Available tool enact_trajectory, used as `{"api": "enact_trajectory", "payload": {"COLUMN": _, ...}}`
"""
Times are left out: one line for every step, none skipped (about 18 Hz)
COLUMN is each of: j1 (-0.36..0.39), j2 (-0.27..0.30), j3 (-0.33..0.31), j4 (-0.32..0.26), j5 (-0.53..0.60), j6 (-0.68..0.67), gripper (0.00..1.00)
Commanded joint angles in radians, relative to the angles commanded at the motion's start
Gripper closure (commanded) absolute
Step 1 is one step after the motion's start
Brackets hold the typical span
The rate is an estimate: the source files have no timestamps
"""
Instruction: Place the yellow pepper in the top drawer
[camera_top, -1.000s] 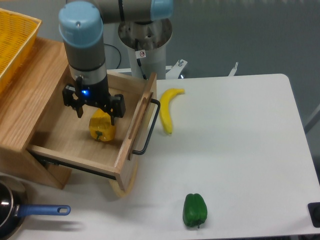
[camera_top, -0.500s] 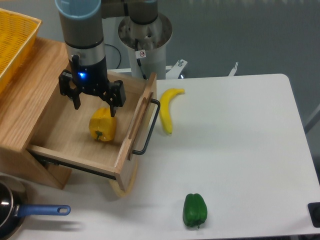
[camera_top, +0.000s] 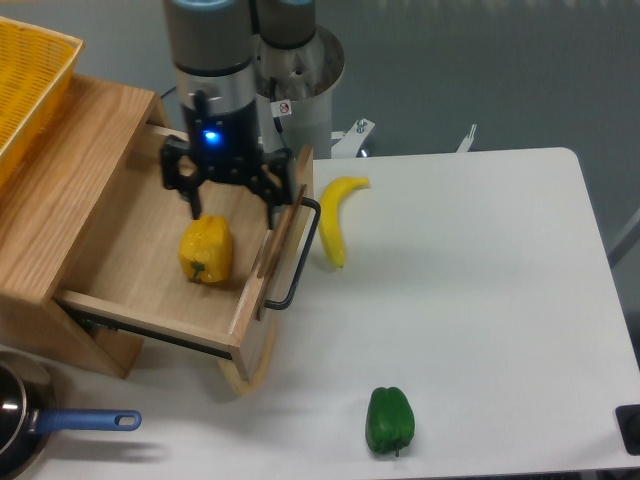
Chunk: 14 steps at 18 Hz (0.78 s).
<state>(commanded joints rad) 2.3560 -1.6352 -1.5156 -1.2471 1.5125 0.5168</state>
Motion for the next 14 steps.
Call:
{"api": "enact_trajectory", "payload": {"j1": 0.021, "j2": 0.002, "j3": -0.002, "j4": 0.0, "j5": 0.002, "j6": 0.012, "gripper": 0.0}}
{"api": "enact_trajectory", "payload": {"j1": 0.04, "j2": 0.0, "j3": -0.005, "j4": 0.0, "j5": 0.002, "j6": 0.029, "gripper": 0.0}}
{"api": "enact_trajectory", "payload": {"j1": 0.064, "j2": 0.002, "j3": -0.009, "j4": 0.002, "j5": 0.003, "j6": 0.054, "gripper": 0.0}}
{"api": "enact_trajectory", "payload": {"j1": 0.087, "j2": 0.002, "j3": -0.009, "j4": 0.0, "j5": 0.003, "j6": 0.098, "gripper": 0.0}}
{"api": "enact_trajectory", "payload": {"j1": 0.11, "j2": 0.0, "j3": -0.009, "j4": -0.005, "j5": 0.006, "j6": 0.152, "gripper": 0.0}}
{"api": "enact_trajectory", "payload": {"j1": 0.133, "j2": 0.0, "j3": -0.014, "j4": -0.011, "j5": 0.017, "j6": 0.211, "gripper": 0.0}}
{"api": "enact_trajectory", "payload": {"j1": 0.153, "j2": 0.002, "j3": -0.017, "j4": -0.02, "j5": 0.032, "j6": 0.27, "gripper": 0.0}}
{"api": "enact_trajectory", "payload": {"j1": 0.164, "j2": 0.002, "j3": -0.02, "j4": -0.041, "j5": 0.053, "j6": 0.332, "gripper": 0.0}}
{"api": "enact_trajectory", "payload": {"j1": 0.178, "j2": 0.0, "j3": -0.021, "j4": -0.06, "j5": 0.081, "j6": 0.389, "gripper": 0.0}}
{"api": "enact_trajectory", "payload": {"j1": 0.196, "j2": -0.005, "j3": -0.021, "j4": -0.063, "j5": 0.096, "j6": 0.428, "gripper": 0.0}}
{"api": "enact_trajectory", "payload": {"j1": 0.216, "j2": -0.005, "j3": -0.021, "j4": -0.071, "j5": 0.1, "j6": 0.436, "gripper": 0.0}}
{"api": "enact_trajectory", "payload": {"j1": 0.227, "j2": -0.011, "j3": -0.021, "j4": -0.075, "j5": 0.101, "j6": 0.442, "gripper": 0.0}}
{"api": "enact_trajectory", "payload": {"j1": 0.232, "j2": -0.014, "j3": -0.021, "j4": -0.077, "j5": 0.101, "j6": 0.442, "gripper": 0.0}}
{"api": "enact_trajectory", "payload": {"j1": 0.235, "j2": -0.027, "j3": -0.021, "j4": -0.077, "j5": 0.104, "j6": 0.443, "gripper": 0.0}}
